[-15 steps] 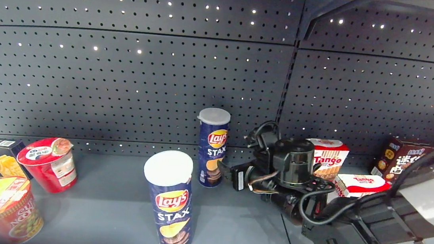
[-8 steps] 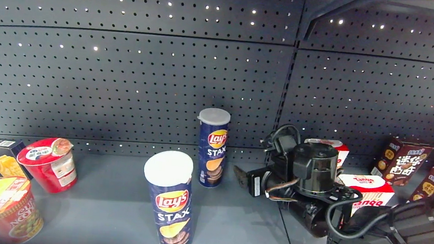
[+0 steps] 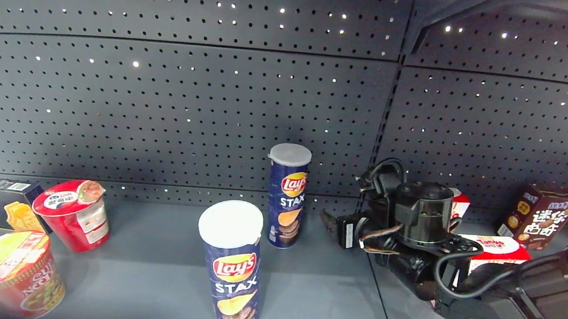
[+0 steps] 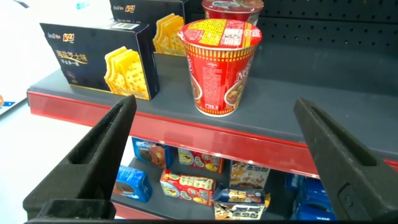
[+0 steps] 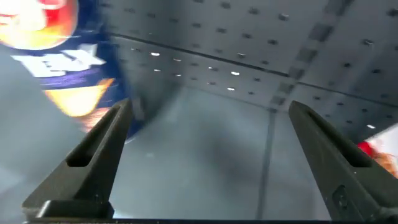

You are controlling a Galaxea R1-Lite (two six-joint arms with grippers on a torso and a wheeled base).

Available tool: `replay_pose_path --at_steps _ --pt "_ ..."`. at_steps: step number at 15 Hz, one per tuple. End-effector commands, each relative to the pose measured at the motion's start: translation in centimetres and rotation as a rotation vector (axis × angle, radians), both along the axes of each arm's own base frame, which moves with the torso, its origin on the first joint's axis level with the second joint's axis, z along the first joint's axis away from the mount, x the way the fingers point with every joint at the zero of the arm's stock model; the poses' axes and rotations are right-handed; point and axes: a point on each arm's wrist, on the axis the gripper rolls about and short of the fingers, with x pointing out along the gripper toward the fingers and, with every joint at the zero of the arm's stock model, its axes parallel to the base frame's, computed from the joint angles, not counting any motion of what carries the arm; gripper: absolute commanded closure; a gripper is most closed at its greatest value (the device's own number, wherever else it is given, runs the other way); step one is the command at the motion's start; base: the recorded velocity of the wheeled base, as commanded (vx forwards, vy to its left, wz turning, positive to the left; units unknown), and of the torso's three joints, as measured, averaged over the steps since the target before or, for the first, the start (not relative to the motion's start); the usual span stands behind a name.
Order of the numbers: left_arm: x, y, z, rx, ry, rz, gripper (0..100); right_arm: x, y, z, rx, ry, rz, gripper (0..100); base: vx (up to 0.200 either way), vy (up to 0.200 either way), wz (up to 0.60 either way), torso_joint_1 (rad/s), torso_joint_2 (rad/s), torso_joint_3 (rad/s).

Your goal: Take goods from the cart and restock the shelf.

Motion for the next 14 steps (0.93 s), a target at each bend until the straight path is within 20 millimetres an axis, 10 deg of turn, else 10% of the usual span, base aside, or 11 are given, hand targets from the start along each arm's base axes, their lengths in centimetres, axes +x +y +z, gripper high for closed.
replay_pose_path --at_steps 1,14 --pt "0.0 0.0 0.0 -0.001 0.0 0.0 0 0.5 -0.2 -0.5 -0.009 0.01 -0.014 0 0.0 0.0 0.0 0.0 0.0 0.0" --pt "0.0 0.0 0.0 -0.001 0.0 0.0 0 6.2 3.4 -3.4 0.088 -0.039 -0.03 0 0.0 0.0 0.0 0.0 0.0 0.0"
